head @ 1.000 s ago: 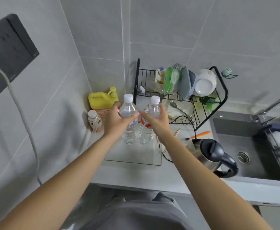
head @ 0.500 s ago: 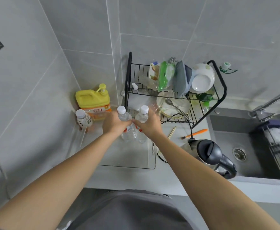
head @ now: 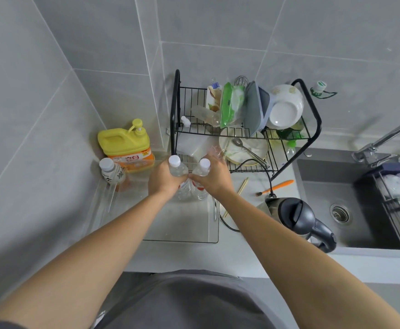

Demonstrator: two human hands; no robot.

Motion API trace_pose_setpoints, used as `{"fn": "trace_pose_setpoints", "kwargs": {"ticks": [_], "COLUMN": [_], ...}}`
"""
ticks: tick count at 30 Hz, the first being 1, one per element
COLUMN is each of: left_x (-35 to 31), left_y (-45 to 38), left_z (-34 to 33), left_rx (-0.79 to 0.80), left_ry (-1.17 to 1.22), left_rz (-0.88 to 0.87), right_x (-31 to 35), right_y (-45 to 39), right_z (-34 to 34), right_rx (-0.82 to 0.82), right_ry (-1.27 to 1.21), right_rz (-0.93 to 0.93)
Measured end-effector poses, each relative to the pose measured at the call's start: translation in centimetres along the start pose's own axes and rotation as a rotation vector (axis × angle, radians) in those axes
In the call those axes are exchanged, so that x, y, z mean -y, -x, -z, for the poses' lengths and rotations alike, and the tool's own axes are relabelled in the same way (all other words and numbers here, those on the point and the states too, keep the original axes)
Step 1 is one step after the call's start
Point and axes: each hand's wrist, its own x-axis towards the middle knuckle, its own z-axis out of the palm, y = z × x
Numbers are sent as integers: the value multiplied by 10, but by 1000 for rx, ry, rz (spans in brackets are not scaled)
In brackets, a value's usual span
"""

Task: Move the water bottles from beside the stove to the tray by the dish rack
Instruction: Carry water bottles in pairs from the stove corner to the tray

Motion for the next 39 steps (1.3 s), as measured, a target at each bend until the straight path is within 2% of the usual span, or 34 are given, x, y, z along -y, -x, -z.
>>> {"fn": "trace_pose_setpoints", "kwargs": {"ticks": [4,11,17,21,27,39], "left_x": [-3,-11,-17,-28,-37,-32], "left_y": [-2,-10,-8,-3,-5,-9], "left_z": [5,32,48,52,50,49], "left_rx": [13,172,248,323,327,280], "left_ry": [-5,-241,-393,-511,-596,-600], "left_rz": [-69,-448,-572,-655,-623,-597], "right_x": [-3,-3,5,11,14,13], "right_y": [-6,-13,-10,-8,-6,-9], "right_z": [10,37,51,53,54,61], "right_rx": [59,262,271,270,255,287], "right_ry": [25,123,256,366,504,557], "right_rz": [45,205,321,326,270,385]}}
